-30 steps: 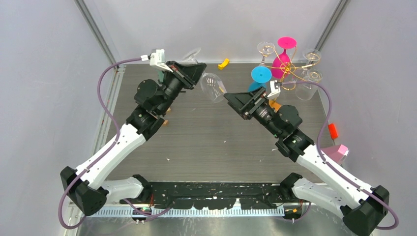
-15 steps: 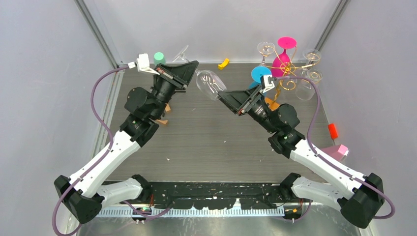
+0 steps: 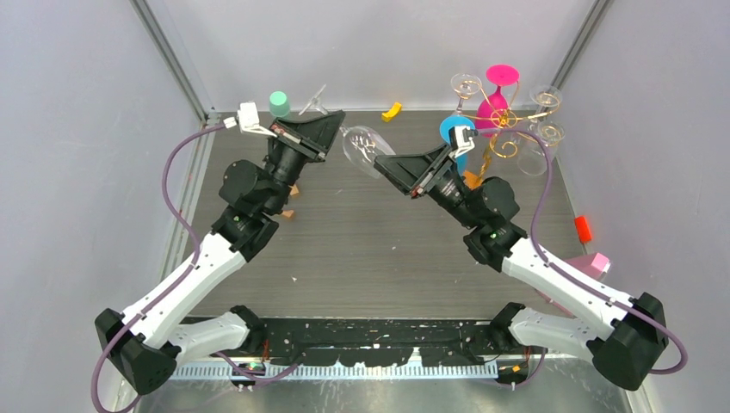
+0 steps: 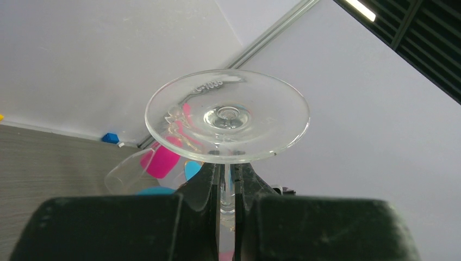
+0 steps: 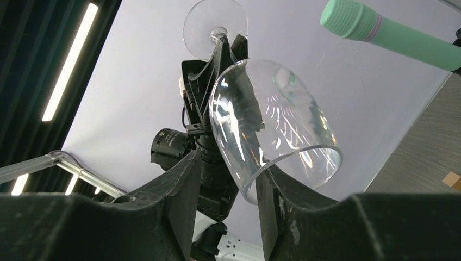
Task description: Take the wine glass off the wine glass rack
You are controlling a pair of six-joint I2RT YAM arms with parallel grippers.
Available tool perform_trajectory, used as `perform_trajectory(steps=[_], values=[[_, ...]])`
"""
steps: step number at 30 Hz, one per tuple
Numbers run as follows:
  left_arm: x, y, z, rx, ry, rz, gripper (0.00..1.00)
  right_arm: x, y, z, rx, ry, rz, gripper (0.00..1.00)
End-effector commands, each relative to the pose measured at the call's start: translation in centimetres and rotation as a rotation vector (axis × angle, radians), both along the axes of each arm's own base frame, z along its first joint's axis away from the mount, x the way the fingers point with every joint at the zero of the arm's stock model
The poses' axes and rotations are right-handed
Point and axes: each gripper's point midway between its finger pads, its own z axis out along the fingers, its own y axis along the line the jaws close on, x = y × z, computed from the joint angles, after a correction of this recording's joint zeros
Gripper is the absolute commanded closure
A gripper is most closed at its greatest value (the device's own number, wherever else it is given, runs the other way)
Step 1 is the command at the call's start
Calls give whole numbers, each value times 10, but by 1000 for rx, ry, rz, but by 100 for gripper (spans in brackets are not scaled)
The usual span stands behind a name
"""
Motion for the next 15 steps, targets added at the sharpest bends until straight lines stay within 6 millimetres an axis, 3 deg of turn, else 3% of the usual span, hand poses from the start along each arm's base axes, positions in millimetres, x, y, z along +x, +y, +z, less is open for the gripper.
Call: perform_trajectory(steps=[1,4,11,15], values=[[-15,17,32,-141,-74,-3,100,-8,-1,36,86,-89,19,57],[-16,18,28,-153,-59,-6,100,-7,1,38,92,-91,22,65],[-18,23,21,-143,-40,9,95,-1,5,40,89,-86,8,98],[-19,24,18,-131,-34,9,81,2,5,42,68,-84,-23,100]])
